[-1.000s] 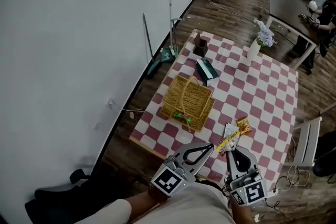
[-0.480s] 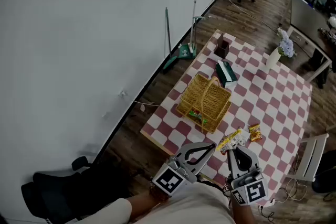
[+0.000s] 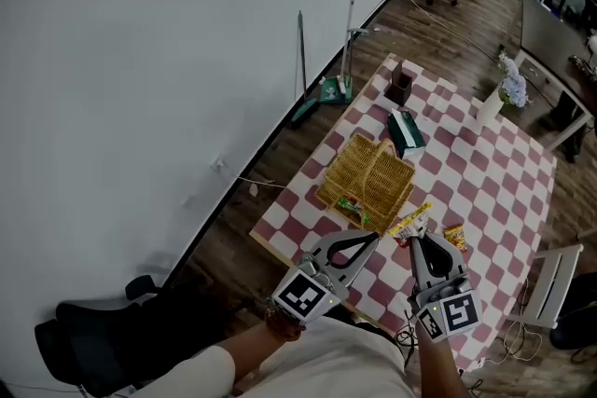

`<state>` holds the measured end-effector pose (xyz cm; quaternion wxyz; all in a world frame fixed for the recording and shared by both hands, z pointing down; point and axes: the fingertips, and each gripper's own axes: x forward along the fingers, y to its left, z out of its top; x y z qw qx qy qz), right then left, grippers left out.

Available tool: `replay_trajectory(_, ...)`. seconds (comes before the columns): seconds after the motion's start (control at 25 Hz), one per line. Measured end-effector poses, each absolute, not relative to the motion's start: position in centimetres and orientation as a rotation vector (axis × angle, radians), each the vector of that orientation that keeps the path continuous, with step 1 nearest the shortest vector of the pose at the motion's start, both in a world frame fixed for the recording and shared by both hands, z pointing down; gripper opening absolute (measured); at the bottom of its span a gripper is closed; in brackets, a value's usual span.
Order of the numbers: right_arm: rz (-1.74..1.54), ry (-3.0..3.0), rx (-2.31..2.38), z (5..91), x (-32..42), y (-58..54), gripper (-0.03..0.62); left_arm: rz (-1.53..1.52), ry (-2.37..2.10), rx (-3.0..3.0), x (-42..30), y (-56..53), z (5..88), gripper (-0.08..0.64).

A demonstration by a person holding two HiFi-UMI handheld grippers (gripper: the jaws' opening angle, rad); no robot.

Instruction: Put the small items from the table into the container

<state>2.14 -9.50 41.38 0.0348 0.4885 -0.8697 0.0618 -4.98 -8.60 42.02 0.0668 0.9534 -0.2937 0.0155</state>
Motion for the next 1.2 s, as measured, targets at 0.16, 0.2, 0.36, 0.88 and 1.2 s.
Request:
replay_trajectory(0.16, 0.216, -2.63, 1.477, 42.8, 2.2, -12.0, 0.04, 0.065, -0.877, 2.894, -5.2, -9.8, 43.1, 0.011)
replay_trajectory(0.2, 0.221, -2.619, 1.472, 43.2, 2.2, -12.6, 0.04, 0.076, -0.873, 2.902, -5.2, -10.0, 43.5, 0.012)
replay_trajectory(0.36, 0.238, -2.565, 1.429, 46.0, 2.1, -15.0, 0.04, 0.109, -0.862, 2.898, -4.9, -11.0, 44.9, 0.012)
replay_trajectory(0.88, 0.332, -2.345, 1.207, 54.2, -0.8, -20.3, 0.04, 0.193, -0.842, 2.937, -3.7, -14.6, 49.2, 0.012)
replay_trajectory(1.2, 0.282, -2.206, 1.091, 57.8, -1.1, -22.3, 0.04, 0.266, -0.879, 2.885, -3.5, -16.7, 52.3, 0.012)
